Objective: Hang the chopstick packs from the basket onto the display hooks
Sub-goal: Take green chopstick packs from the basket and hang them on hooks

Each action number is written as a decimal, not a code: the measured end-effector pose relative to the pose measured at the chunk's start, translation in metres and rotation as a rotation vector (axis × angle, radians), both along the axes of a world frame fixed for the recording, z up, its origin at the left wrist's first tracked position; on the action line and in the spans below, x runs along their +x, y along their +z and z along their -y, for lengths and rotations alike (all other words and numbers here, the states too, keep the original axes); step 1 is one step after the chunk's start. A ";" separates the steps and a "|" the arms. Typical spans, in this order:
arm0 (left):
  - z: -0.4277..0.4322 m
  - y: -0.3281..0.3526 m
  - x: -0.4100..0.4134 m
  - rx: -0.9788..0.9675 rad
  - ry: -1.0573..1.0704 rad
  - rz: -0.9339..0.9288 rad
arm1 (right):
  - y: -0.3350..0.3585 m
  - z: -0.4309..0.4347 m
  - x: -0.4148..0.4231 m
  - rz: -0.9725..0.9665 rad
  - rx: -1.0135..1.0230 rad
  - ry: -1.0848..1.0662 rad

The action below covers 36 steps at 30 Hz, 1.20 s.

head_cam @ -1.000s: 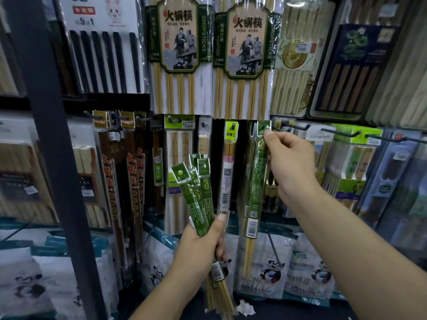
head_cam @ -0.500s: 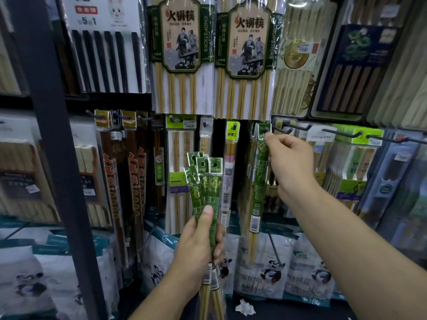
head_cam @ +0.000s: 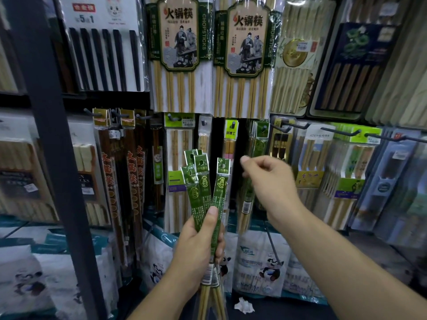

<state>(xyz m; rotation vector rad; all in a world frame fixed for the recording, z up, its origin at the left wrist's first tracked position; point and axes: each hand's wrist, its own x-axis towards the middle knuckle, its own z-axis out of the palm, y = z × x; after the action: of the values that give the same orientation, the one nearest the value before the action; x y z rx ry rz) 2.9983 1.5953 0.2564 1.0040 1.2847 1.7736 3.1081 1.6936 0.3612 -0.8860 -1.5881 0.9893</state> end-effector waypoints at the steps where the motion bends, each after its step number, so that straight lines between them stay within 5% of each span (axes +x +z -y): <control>1: -0.001 0.000 0.001 0.005 0.004 0.001 | -0.003 0.007 -0.002 0.064 -0.009 0.067; 8: -0.003 -0.003 0.000 -0.002 -0.009 0.031 | -0.008 0.015 -0.011 0.089 0.007 0.142; 17: -0.010 -0.009 -0.006 -0.085 0.133 0.051 | 0.027 -0.010 0.006 -0.193 0.025 -0.022; 36: -0.006 -0.006 -0.005 0.027 -0.107 0.090 | 0.025 -0.044 0.001 -0.160 0.193 -0.148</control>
<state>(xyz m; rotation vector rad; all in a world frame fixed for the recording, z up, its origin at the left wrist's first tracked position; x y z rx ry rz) 2.9935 1.6014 0.2507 0.9785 1.1342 1.7382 3.1092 1.7374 0.3867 -0.7598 -1.4336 0.7685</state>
